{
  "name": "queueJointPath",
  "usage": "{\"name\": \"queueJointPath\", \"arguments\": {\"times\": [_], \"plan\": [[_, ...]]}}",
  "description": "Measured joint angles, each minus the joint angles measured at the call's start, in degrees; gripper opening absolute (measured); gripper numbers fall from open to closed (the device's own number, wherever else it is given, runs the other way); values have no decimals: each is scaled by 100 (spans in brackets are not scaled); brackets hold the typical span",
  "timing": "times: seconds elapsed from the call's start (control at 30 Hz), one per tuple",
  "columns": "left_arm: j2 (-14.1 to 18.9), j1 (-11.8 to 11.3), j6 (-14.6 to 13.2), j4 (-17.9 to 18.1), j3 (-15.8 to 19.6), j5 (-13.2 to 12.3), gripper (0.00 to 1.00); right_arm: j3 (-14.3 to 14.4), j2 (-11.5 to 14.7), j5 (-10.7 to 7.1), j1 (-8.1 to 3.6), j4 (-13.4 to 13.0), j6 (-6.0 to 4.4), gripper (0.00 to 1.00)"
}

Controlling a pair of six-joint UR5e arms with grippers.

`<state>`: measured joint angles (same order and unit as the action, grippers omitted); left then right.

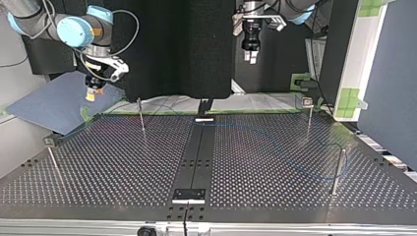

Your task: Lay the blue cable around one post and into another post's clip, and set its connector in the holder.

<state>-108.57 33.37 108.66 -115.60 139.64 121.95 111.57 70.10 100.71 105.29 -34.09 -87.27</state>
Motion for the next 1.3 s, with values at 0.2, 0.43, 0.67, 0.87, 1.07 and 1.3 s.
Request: {"name": "queueJointPath", "arguments": {"times": [0.2, 0.43, 0.67, 0.87, 1.07, 1.3], "plan": [[0, -44, -42, -12, -2, 274, 100, 185, -128, -181, 281, -59, 44, 100], [1, -84, -59, -29, -2, 373, 100, 203, -138, -24, 609, -303, -33, 100], [0, -106, -80, -40, -2, 361, 100, 197, -140, 30, 947, -479, -32, 100], [0, -122, -81, -30, -3, 323, 100, 197, -141, 22, 1267, -500, -14, 100], [0, -147, -74, -18, -3, 316, 100, 201, -145, 20, 1592, -502, -11, 100], [1, -160, -34, -5, -3, 315, 100, 216, -155, 21, 1728, -483, -11, 100]]}}
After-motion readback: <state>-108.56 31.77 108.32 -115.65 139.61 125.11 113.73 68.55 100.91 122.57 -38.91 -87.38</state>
